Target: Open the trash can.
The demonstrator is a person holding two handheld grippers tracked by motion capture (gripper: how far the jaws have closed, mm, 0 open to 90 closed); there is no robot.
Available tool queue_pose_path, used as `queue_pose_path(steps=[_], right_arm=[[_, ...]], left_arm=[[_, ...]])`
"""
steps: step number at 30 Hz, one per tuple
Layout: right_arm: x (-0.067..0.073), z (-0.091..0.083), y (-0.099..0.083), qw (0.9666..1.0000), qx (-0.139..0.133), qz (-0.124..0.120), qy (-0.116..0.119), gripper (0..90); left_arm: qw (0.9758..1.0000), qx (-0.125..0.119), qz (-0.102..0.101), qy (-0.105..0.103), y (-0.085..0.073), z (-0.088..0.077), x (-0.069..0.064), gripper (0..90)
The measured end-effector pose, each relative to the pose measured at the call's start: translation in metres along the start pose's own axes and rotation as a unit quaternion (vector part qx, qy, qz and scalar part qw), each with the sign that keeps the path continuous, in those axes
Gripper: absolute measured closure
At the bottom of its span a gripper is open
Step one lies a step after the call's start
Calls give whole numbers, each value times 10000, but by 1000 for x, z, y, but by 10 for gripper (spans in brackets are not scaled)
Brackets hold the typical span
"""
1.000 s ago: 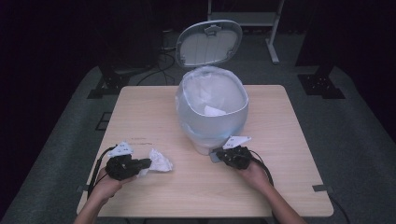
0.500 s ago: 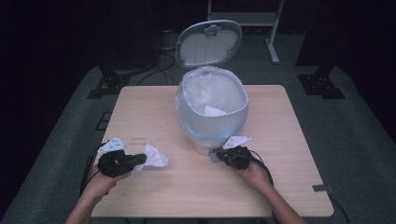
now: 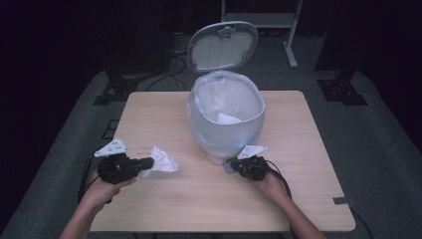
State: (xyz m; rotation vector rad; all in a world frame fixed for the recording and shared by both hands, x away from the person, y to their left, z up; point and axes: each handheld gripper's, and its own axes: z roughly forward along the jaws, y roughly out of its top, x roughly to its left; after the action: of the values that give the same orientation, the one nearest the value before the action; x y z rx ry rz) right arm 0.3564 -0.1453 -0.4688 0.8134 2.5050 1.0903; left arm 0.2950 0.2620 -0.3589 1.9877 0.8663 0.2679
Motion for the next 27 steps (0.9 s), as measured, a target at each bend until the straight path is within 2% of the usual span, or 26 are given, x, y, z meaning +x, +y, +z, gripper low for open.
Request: queue_pose_path(steps=[11,16,27], right_arm=[[0,0,0,10000,-1,-2,6,874],[0,0,0,10000,-3,-6,1,874],[0,0,0,10000,-17,-8,-1,873]], left_arm=[[9999,-4,42,-106,11,-2,-3,869],[9998,-89,20,-167,17,-4,-4,869],[9996,-89,91,-258,38,-7,-7,868]])
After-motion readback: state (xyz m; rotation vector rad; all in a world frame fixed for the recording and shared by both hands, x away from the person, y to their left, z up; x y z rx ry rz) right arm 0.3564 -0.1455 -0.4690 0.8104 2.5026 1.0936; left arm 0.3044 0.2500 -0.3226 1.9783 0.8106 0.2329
